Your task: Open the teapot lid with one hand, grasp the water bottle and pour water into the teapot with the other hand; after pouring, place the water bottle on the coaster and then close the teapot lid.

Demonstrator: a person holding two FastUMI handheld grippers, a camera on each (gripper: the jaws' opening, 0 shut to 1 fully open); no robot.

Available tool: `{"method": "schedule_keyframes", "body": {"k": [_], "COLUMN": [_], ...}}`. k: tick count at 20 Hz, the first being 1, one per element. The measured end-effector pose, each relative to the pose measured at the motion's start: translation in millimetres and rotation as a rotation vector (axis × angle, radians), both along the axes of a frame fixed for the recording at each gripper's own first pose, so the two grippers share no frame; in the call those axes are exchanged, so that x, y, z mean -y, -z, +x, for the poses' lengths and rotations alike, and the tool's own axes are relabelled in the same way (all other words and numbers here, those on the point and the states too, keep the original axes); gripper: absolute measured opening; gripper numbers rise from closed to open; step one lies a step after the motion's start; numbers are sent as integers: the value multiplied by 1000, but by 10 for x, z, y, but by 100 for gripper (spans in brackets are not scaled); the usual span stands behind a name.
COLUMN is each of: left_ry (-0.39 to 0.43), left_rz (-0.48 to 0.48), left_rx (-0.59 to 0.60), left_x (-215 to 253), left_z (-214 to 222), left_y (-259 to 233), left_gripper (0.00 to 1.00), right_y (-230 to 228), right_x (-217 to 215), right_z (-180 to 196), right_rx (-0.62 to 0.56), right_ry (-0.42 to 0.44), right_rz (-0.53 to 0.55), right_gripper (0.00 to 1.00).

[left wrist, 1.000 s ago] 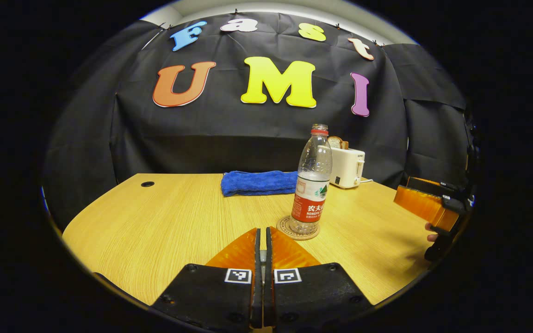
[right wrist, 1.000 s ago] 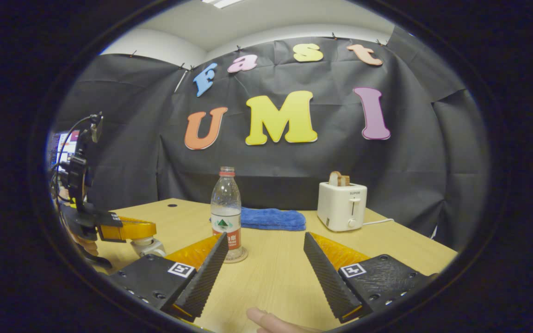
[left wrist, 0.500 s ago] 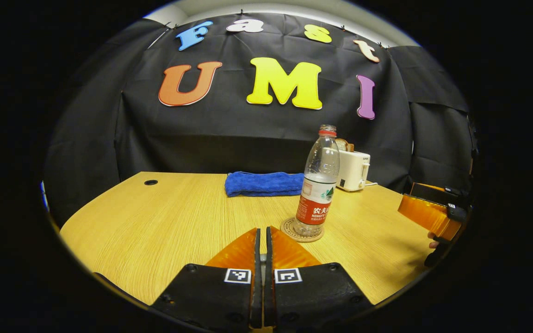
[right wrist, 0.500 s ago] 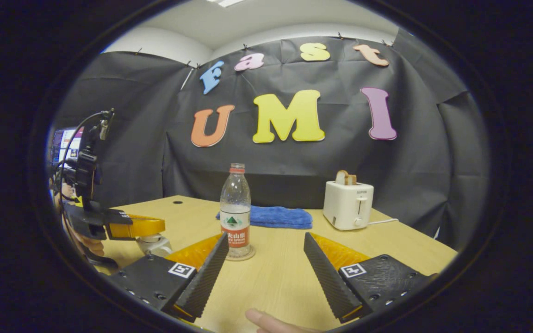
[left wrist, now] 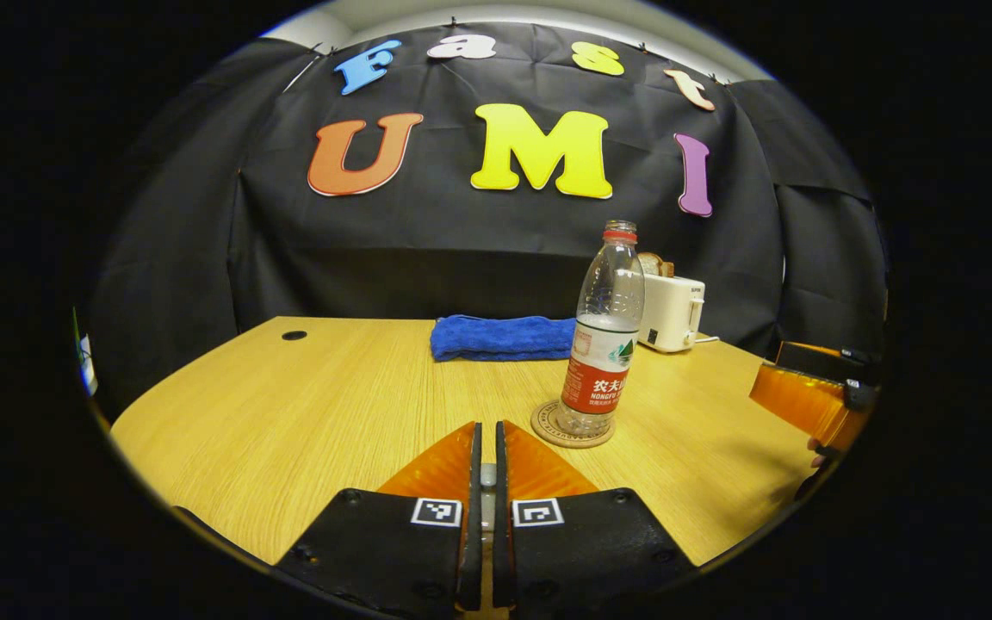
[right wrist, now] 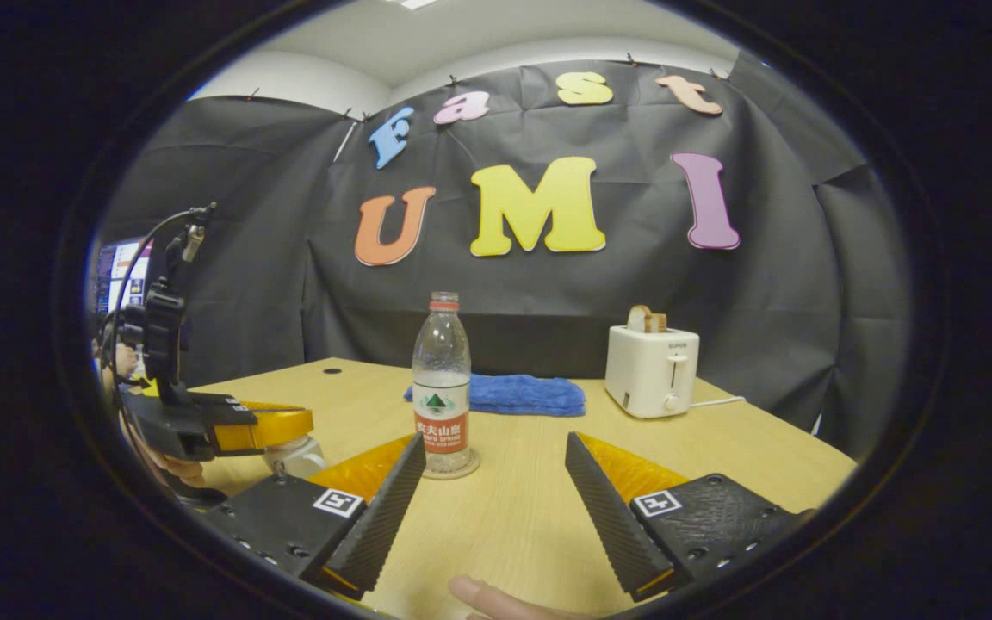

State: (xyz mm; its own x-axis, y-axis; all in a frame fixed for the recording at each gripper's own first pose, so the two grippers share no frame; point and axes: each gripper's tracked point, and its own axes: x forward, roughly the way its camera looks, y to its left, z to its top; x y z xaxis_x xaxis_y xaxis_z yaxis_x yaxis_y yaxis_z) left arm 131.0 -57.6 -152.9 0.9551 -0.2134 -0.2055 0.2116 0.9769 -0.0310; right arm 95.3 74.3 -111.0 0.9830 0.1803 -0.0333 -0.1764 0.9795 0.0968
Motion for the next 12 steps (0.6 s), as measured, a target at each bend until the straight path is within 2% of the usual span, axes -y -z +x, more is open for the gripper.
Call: {"method": "schedule_keyframes", "body": {"k": [3, 4, 6, 7, 10, 11, 12], "left_ry": [-18, -18, -17, -26, 8, 12, 4], "left_rz": [81, 102, 115, 125, 98, 89, 86], "left_rx": [12, 15, 2, -12, -22, -10, 20], "left_x": [8, 28, 74, 79, 217, 226, 204], "left_z": [-26, -37, -49, -71, -155, -180, -212], "left_y": [29, 26, 43, 42, -46, -123, -245], "left_gripper": [11, 15, 29, 45, 64, 75, 79], "right_y": [-44, -61, -72, -68, -114, -121, -155], "right_x": [9, 10, 24, 30, 43, 54, 60], "right_z": [1, -9, -27, -31, -37, -48, -56], "right_rx": [9, 14, 19, 19, 21, 17, 16], "right_ry": [6, 6, 9, 9, 11, 14, 17], "right_rz": [0, -1, -5, -4, 2, 5, 10], "right_gripper": [99, 99, 98, 98, 99, 99, 98]}}
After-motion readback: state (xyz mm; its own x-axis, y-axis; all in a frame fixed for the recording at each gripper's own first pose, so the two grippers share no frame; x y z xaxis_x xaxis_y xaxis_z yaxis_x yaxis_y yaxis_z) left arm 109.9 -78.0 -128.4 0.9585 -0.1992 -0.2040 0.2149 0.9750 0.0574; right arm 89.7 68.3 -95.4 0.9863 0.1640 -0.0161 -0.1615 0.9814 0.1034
